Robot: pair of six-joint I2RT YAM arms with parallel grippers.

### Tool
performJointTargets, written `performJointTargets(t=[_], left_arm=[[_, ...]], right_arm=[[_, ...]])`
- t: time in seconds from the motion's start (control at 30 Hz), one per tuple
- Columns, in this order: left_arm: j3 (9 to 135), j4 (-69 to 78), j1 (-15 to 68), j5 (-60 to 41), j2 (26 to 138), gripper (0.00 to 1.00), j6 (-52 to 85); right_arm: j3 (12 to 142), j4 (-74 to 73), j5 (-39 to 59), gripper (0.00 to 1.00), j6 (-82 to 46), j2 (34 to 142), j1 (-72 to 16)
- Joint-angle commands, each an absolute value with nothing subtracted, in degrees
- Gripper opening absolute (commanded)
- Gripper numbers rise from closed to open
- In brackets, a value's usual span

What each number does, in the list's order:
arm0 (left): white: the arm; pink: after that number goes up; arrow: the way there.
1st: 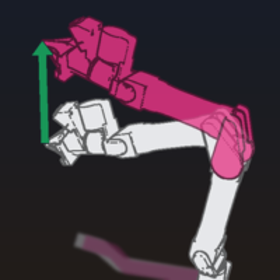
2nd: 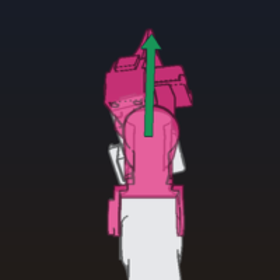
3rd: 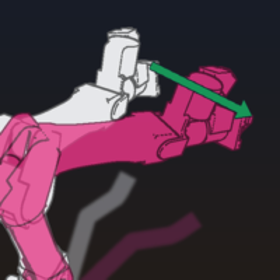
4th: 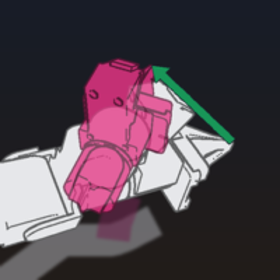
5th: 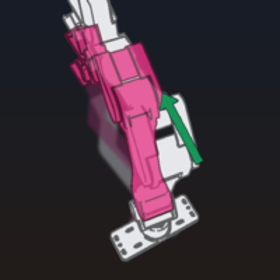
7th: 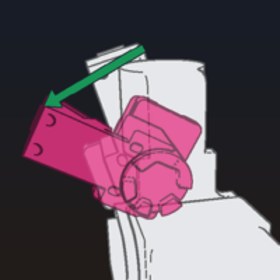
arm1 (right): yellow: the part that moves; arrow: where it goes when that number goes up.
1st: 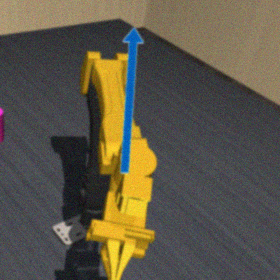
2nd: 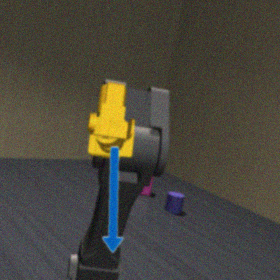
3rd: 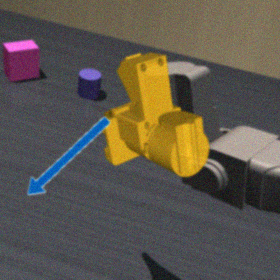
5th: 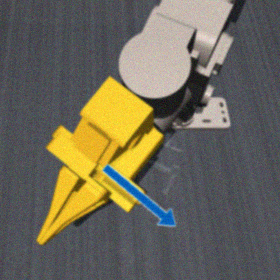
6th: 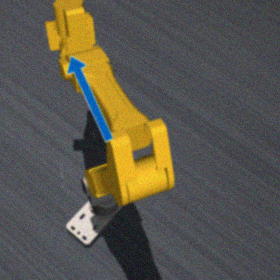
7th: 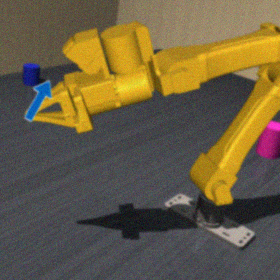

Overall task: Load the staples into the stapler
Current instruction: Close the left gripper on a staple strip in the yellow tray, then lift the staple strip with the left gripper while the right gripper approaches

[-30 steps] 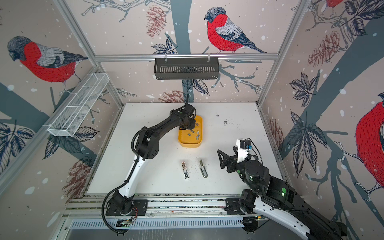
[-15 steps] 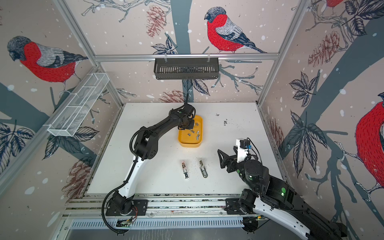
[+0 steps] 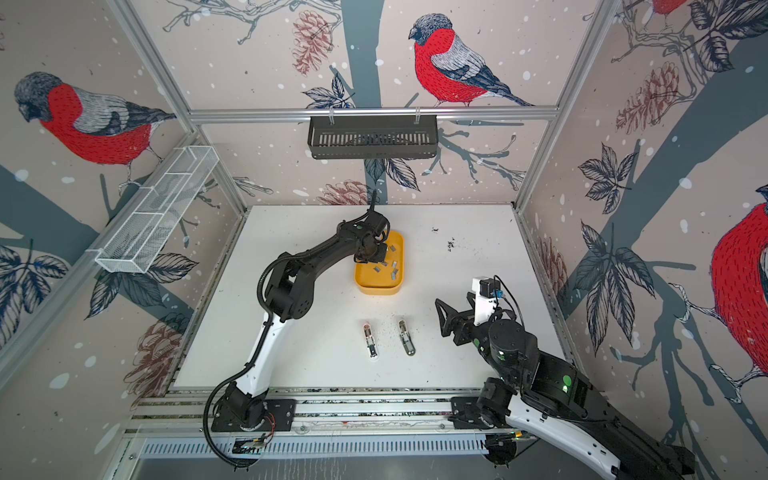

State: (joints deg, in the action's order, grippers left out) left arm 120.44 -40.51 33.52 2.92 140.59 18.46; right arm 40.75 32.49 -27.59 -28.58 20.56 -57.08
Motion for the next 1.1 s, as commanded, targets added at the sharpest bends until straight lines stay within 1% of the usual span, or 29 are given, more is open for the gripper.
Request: performJointTargets(t=[0.0,0.13,0.33,0.63,0.77,0.93,1.07], left_arm=[[120.2,-40.8,33.6,3.1,140.1,0.1,18.0],[119.8,-41.0,33.7,3.6,140.0,0.08,18.0],[119.5,-40.6,33.7,3.6,139.1,0.0,18.1],[117.7,-38.4,33.7,-0.2,131.6,0.0,15.4],[114.4,-36.0,32.8,-6.5,126.5,0.0,14.4],[106.7,-30.3,30.5,-16.5,118.0,0.0,14.3],[99.8,-25.3,27.9,-25.7,111.2,0.0,14.9]], right_arm=[[40.7,30.9,-28.0,0.89,-28.5,20.6,-57.1],[40.7,30.9,-28.0,0.89,-28.5,20.6,-57.1],[40.8,31.0,-28.1,0.89,-28.5,20.6,-57.0],[40.8,30.9,-27.9,0.89,-28.5,20.9,-56.5],[40.9,30.9,-27.7,0.89,-28.4,21.2,-56.5],[41.4,29.7,-25.7,0.89,-28.7,22.9,-56.3],[41.2,24.9,-22.7,0.89,-29.1,25.6,-56.3]])
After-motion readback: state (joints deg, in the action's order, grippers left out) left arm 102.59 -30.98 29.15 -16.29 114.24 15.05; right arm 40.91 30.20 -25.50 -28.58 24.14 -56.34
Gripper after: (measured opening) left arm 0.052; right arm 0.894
